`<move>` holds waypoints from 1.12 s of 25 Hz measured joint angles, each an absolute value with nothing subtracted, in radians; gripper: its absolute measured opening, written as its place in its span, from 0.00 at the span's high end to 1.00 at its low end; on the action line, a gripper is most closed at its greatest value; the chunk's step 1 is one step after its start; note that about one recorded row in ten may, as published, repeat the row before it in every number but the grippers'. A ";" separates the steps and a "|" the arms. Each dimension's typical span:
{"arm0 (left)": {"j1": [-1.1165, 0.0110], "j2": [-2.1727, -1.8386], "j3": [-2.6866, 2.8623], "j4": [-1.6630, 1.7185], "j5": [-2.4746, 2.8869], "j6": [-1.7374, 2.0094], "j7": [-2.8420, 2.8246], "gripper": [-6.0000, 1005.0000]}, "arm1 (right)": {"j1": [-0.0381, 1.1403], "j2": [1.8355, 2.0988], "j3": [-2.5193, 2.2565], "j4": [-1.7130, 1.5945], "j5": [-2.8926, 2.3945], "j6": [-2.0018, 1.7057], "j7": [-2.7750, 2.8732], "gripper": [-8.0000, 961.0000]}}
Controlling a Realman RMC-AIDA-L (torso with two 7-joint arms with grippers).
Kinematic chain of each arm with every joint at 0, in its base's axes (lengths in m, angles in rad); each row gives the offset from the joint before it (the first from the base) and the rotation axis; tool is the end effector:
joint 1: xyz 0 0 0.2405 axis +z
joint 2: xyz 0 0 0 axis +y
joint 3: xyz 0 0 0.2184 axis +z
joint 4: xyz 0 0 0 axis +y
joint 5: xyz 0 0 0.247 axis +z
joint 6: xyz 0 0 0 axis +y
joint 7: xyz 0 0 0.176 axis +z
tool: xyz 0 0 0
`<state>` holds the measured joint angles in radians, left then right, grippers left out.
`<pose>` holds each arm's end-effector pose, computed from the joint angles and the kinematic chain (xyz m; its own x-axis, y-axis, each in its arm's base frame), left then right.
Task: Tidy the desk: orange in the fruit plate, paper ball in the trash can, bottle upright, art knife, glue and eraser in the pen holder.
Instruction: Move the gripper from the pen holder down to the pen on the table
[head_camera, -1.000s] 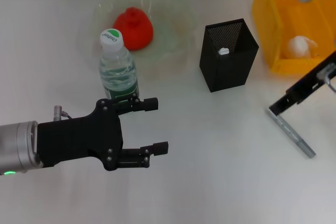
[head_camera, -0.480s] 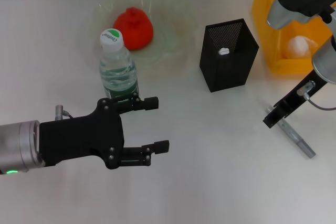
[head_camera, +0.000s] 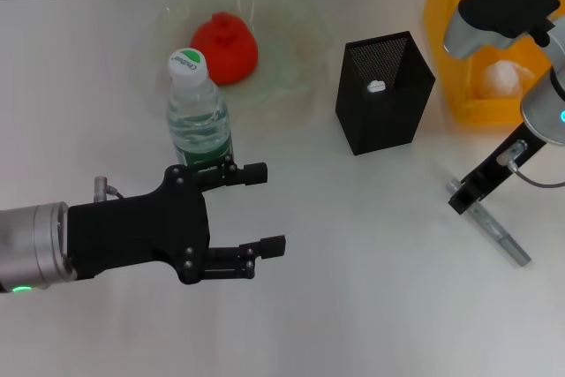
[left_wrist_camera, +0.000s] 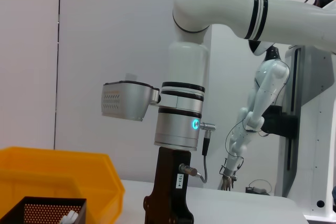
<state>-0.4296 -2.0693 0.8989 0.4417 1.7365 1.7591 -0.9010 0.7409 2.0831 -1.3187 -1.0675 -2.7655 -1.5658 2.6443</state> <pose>-0.2328 0.2800 -0.0436 0.7447 0.0611 0.6645 0.1593 -0.9833 -0.0881 0.1982 0.3845 -0.0200 0.5401 -0.7793 0.3178 -0.6047 -0.6220 -0.4975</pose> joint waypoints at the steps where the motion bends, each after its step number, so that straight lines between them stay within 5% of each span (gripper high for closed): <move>1: -0.430 -2.069 0.899 0.442 1.736 1.759 -0.901 0.17 | 0.741 2.083 -1.323 -1.067 -2.766 -1.562 2.645 0.44; 8: -0.428 -2.069 0.899 0.440 1.736 1.756 -0.899 0.17 | 0.741 2.083 -1.349 -1.046 -2.766 -1.532 2.653 0.60; 21: -0.426 -2.069 0.899 0.440 1.736 1.756 -0.897 0.17 | 0.744 2.085 -1.351 -1.039 -2.762 -1.520 2.653 0.71; 28: -0.427 -2.069 0.899 0.440 1.736 1.756 -0.896 0.17 | 0.744 2.085 -1.351 -1.038 -2.764 -1.520 2.653 0.88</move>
<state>-0.4273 -2.0693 0.8989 0.4402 1.7363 1.7563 -0.8958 0.7440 2.0846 -1.3514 -1.0385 -2.7639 -1.5195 2.6529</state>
